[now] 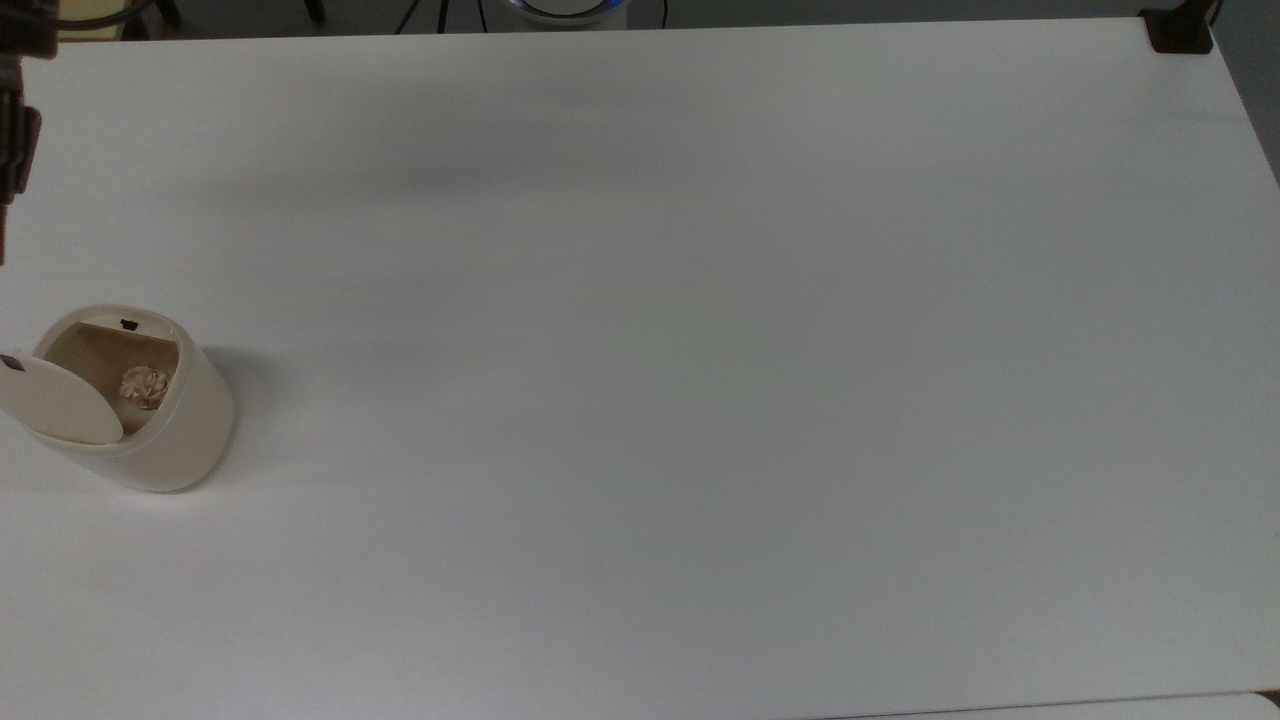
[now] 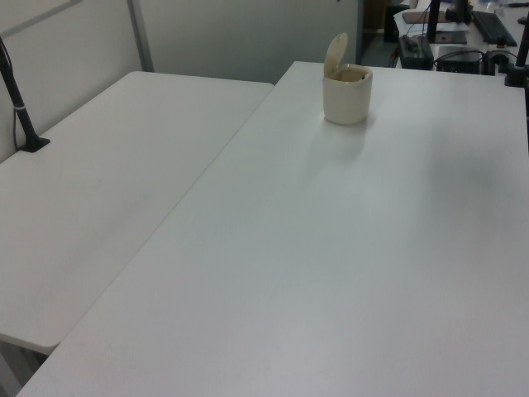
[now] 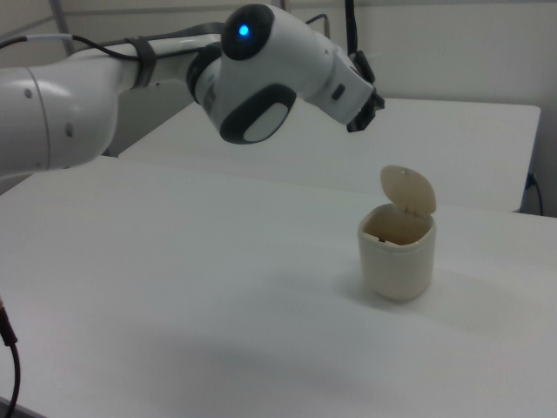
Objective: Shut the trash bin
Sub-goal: 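Lower the gripper behind the raised lid and push it over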
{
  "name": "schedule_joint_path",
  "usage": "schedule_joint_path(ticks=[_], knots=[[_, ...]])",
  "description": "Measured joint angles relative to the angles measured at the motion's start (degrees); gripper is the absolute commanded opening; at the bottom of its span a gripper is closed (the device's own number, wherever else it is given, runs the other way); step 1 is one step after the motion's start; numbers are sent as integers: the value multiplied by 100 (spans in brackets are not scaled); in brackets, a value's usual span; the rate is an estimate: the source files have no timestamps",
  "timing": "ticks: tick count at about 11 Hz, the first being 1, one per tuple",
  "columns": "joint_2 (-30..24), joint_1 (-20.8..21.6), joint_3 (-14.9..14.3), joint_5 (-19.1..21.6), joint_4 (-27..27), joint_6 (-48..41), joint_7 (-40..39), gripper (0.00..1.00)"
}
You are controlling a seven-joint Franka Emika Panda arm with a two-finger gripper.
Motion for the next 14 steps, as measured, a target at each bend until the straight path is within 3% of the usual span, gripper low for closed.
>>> schedule_joint_path(ticks=[2,5,14], knots=[[339,-77,-33,387,251,16,11,0],[900,-121,-33,422,402,554,109,0],[1250,-165,-34,427,468,690,317,0]])
